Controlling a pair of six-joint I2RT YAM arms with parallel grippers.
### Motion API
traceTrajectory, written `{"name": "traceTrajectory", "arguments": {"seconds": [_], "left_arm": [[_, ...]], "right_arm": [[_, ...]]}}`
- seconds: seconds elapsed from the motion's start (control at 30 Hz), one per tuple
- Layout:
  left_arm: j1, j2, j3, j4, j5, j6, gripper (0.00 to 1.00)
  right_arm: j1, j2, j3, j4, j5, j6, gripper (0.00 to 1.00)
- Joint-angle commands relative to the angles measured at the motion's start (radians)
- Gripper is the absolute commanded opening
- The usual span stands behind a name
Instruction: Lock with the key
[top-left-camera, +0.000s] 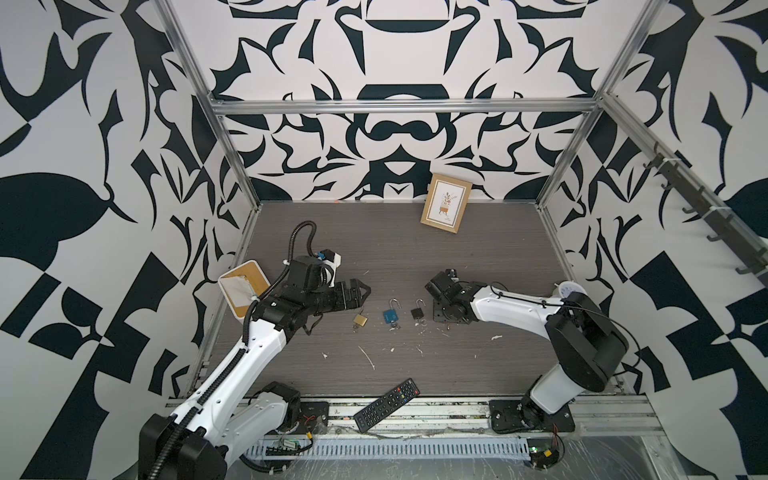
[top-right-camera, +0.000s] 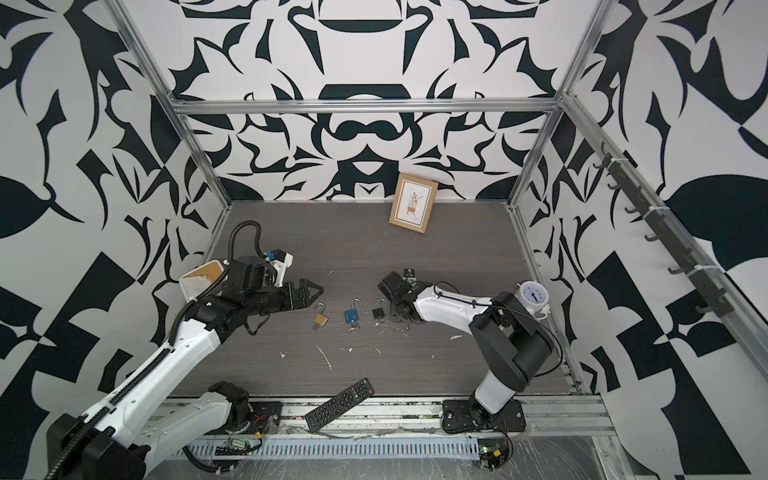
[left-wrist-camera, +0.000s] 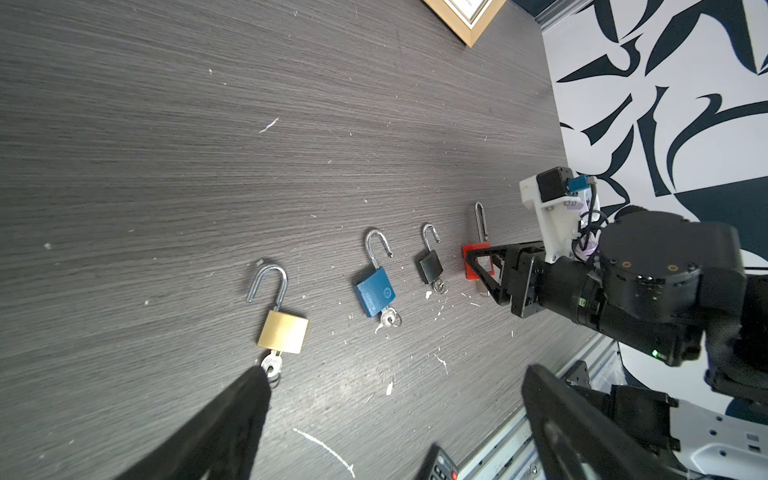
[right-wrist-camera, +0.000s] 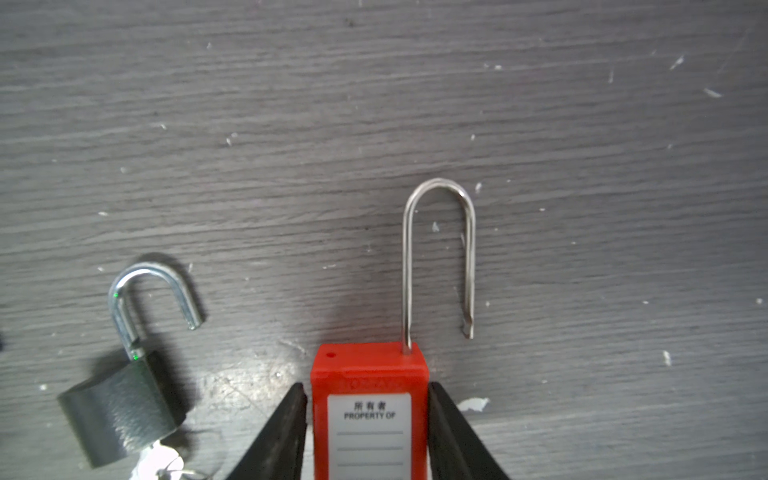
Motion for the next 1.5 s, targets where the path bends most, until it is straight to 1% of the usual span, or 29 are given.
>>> {"name": "traceTrajectory", "arguments": {"seconds": [0.0, 0.4, 0.5, 0.77, 0.9, 0.93, 1.03, 1.1, 1.2, 1.27, 1.33, 1.4, 1.47], "left_arm": [[-0.006, 0.011, -0.007, 0.004, 0.004, -0.009, 0.98], [-0.023, 0.008, -0.015, 0.009, -0.008, -0.02, 0.98], [-0.027, 0.007, -0.017, 0.009, -0.012, -0.02, 0.98], [-0.033, 0.007, -0.028, 0.021, -0.02, -0.028, 0.98], [-0.036, 0.019, -0.033, 0.023, -0.042, -0.034, 0.96], [-0.038, 0.025, -0.032, 0.023, -0.06, -0.041, 0.94], [-0.051, 0.025, -0.051, 0.052, -0.109, -0.049, 0.89], [-0.06, 0.005, -0.077, 0.083, -0.126, -0.062, 0.87], [-0.06, -0.021, -0.098, 0.111, -0.136, -0.079, 0.86], [-0.059, -0.017, -0.084, 0.088, -0.121, -0.088, 0.86], [-0.059, 0.005, -0.052, 0.058, -0.086, -0.061, 0.86], [-0.059, 0.025, -0.027, 0.046, -0.051, -0.044, 0.87], [-0.059, 0.038, -0.006, 0.051, -0.001, -0.016, 0.88]], "right_arm": [[0.002, 0.001, -0.009, 0.016, 0.002, 0.003, 0.45], [-0.01, 0.01, -0.033, 0.035, -0.006, 0.0, 0.45], [-0.013, 0.015, -0.038, 0.042, -0.01, -0.001, 0.49], [-0.015, 0.008, -0.047, 0.048, -0.009, -0.004, 0.48], [-0.015, 0.018, -0.05, 0.045, -0.016, -0.01, 0.45], [-0.015, 0.018, -0.049, 0.045, -0.02, -0.011, 0.42], [-0.016, 0.013, -0.05, 0.03, -0.022, -0.025, 0.39], [-0.014, 0.003, -0.046, 0.009, -0.012, -0.039, 0.25], [-0.015, -0.027, -0.046, -0.029, 0.009, -0.064, 0.0], [-0.014, -0.054, -0.043, -0.058, 0.027, -0.09, 0.0], [-0.015, -0.085, -0.029, -0.087, 0.038, -0.138, 0.0], [-0.014, -0.125, -0.001, -0.137, 0.038, -0.23, 0.0], [-0.006, -0.174, 0.043, -0.174, -0.042, -0.367, 0.0]]}}
